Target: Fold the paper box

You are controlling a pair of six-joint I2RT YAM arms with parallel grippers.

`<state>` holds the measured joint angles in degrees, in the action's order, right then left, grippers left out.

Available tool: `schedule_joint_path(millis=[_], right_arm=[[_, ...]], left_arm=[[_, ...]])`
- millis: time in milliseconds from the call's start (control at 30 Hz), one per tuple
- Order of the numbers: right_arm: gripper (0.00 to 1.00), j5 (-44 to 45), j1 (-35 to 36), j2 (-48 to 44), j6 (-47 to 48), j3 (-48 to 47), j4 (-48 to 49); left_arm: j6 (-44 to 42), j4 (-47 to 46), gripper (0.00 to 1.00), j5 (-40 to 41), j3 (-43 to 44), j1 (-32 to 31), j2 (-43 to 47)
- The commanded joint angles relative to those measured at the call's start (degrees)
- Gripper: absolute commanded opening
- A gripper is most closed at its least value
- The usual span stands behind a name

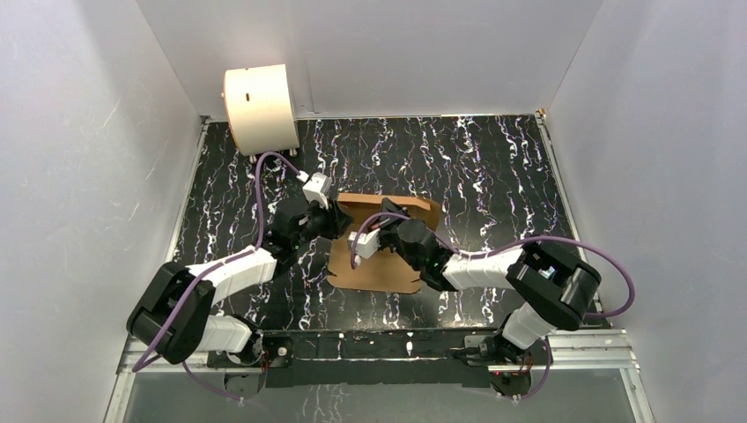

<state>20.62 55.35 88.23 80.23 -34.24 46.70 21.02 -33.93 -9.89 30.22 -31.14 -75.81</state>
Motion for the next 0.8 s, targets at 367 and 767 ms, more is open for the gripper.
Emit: schedule_joint_path(millis=[367, 767], right_arm=[[0.0, 3.51, 5.99, -0.03, 2.38, 5.76, 10.9], [0.0, 2.89, 5.83, 0.28, 2.12, 4.44, 9.45]], left_arm=[[-3.87, 1.25, 0.33, 0.06, -5.81, -0.99, 10.48], [-7.99, 5.46, 0.38, 9.96, -4.73, -0.5, 25.43]])
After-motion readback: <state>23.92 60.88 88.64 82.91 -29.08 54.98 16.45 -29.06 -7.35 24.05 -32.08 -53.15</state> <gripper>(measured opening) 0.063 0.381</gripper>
